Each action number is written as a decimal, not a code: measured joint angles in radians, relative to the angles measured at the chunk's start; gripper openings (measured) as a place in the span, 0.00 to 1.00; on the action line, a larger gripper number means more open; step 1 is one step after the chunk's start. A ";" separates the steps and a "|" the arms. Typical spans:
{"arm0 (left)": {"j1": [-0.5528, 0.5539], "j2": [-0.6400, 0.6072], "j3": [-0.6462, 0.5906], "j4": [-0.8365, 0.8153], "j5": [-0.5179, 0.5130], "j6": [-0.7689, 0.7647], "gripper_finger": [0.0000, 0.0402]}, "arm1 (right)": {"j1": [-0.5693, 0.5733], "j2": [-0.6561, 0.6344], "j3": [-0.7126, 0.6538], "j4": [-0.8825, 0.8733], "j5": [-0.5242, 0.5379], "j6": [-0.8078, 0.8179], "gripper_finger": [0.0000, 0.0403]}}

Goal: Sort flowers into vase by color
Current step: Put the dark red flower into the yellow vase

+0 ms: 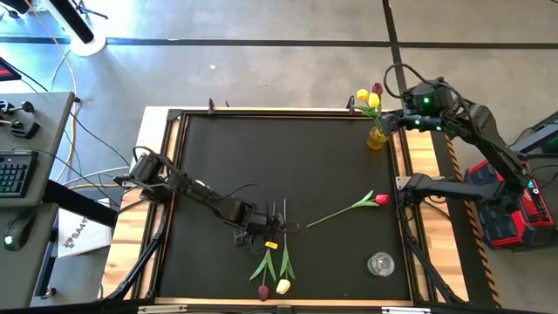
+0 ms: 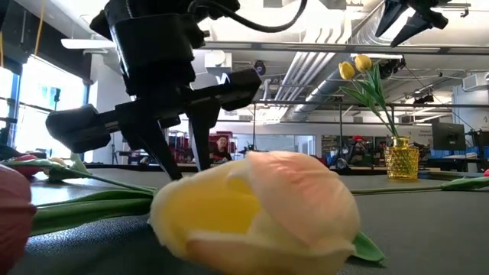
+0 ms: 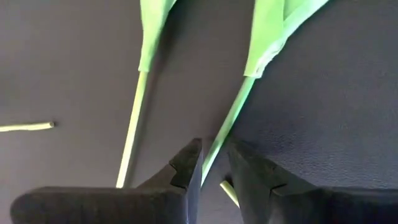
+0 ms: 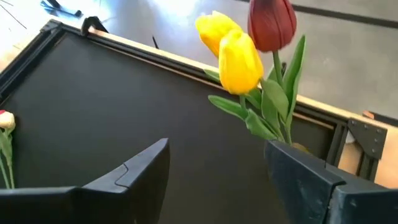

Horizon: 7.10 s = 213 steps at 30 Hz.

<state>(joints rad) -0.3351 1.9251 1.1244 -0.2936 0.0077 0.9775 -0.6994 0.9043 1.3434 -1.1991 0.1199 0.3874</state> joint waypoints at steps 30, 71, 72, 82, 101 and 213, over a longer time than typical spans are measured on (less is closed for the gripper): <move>-0.043 0.070 0.011 0.073 0.124 -0.003 0.01 | 0.000 -0.001 0.000 -0.054 -0.016 0.165 0.62; 0.415 -0.460 0.008 0.519 0.006 -0.799 0.00 | 0.311 -0.071 0.000 0.358 0.012 0.044 0.62; 0.421 -0.462 0.008 0.551 0.006 -0.827 0.00 | 0.330 -0.078 0.000 0.390 0.013 0.033 0.62; 0.470 -0.414 0.008 0.925 0.008 -1.164 0.00 | 0.506 -0.041 0.000 0.562 -0.006 -0.097 0.62; 0.421 -0.345 0.008 1.026 0.018 -1.283 0.00 | 0.683 0.281 0.000 0.887 0.030 -0.161 0.62; 0.288 -0.345 0.009 0.760 -0.123 -1.280 0.28 | 0.529 -0.065 -0.653 -0.039 1.377 1.131 0.01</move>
<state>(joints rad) -0.0467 1.5799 1.1336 0.4665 -0.1152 -0.3023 -0.1707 0.8391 0.6906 -1.2381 1.4967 1.5188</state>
